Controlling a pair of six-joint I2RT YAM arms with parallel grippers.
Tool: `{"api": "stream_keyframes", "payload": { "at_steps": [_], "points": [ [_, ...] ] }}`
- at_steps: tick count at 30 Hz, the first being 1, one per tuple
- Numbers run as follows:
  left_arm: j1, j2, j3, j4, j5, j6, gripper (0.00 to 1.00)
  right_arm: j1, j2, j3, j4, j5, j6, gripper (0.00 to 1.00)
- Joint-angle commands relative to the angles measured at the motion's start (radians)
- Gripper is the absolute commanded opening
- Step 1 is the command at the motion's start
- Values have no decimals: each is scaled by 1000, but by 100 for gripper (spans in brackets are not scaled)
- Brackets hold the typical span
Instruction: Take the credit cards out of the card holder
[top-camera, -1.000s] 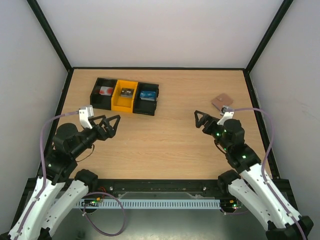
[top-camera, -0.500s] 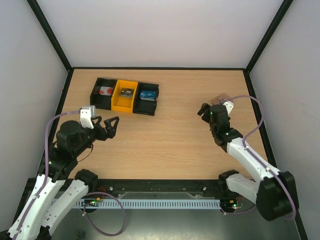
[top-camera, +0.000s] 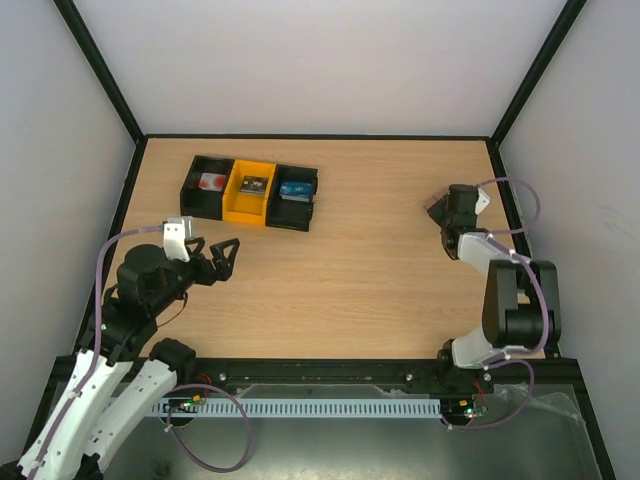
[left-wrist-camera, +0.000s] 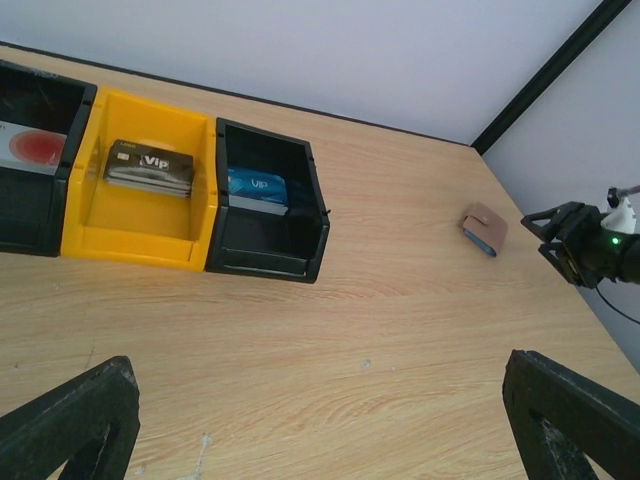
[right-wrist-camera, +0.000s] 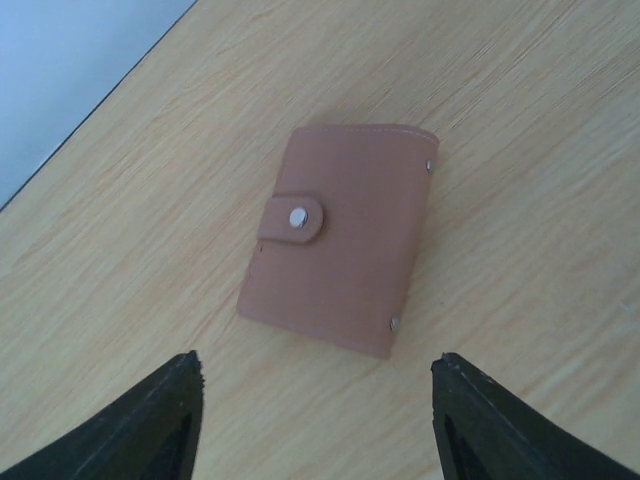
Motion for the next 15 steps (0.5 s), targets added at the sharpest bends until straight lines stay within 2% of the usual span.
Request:
{"api": "stream_keyframes", "payload": {
  "at_steps": [1, 8, 15],
  "points": [
    [4, -3, -15, 2, 1, 9, 100, -63, 130, 98, 49, -130, 21, 60],
    [3, -6, -19, -1, -1, 6, 100, -152, 270, 165, 60, -172, 46, 58],
    [4, -7, -22, -3, -6, 5, 100, -174, 373, 238, 44, -230, 44, 57]
  ]
}}
